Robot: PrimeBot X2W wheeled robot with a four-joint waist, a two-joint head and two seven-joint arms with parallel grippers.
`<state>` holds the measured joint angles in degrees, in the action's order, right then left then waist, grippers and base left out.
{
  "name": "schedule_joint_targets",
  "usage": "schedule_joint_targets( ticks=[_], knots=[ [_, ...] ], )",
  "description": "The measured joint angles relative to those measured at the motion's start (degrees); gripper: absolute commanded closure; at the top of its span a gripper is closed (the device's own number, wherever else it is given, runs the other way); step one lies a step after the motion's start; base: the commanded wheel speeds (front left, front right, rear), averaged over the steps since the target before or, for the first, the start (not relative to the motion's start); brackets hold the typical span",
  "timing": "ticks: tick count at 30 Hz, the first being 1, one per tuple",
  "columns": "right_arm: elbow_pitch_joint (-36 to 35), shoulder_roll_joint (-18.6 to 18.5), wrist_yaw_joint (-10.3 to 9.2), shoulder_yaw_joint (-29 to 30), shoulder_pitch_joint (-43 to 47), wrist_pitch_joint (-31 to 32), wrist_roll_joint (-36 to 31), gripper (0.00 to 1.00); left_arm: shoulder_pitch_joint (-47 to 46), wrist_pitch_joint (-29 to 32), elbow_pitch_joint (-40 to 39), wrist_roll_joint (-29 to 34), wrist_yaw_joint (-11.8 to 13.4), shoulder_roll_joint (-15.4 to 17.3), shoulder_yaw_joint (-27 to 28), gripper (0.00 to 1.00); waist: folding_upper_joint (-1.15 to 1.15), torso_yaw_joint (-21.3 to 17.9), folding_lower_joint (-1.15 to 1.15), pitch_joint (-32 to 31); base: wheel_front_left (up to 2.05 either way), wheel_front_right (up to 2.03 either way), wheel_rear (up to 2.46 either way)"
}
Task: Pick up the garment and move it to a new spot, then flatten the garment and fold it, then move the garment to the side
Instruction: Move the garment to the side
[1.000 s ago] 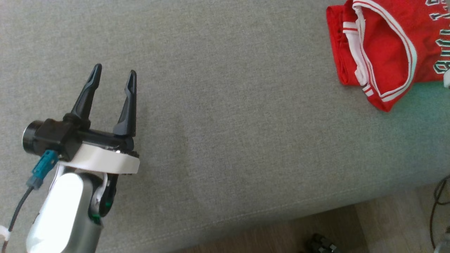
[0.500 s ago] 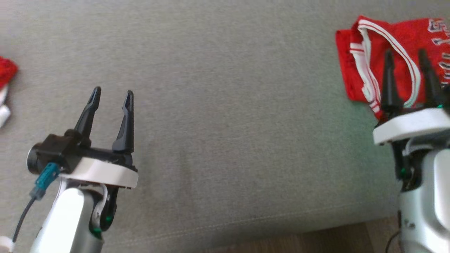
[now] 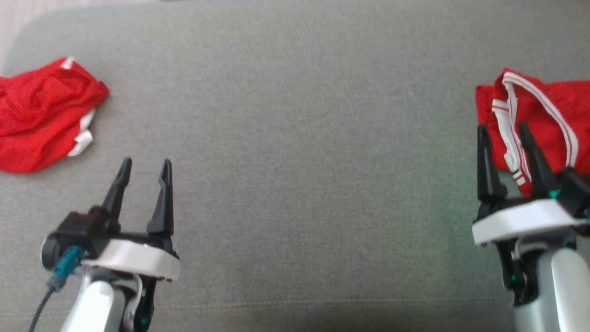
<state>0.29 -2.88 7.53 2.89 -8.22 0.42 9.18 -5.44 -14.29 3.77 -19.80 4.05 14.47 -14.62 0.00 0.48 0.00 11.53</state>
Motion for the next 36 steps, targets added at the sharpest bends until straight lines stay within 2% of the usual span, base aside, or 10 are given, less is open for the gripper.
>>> schedule_joint_targets(
  ticks=[17, 36],
  knots=[
    [-2.1, 0.2, 0.0, 0.5, 10.4, 2.0, 0.9, 0.0, 6.8, 1.2, 0.0, 0.1, 1.6, 0.5, -1.3, 0.0, 0.0, 1.0, 0.0, -9.1, 0.0, 0.0, 0.0],
    [-3.2, 0.3, 0.0, 1.1, 11.2, 3.1, 0.9, 0.0, 7.4, 1.2, -0.1, 0.1, 2.5, 0.9, -1.9, 0.0, 0.0, 1.4, 0.0, -10.3, 0.0, 0.0, 0.0]
  ],
)
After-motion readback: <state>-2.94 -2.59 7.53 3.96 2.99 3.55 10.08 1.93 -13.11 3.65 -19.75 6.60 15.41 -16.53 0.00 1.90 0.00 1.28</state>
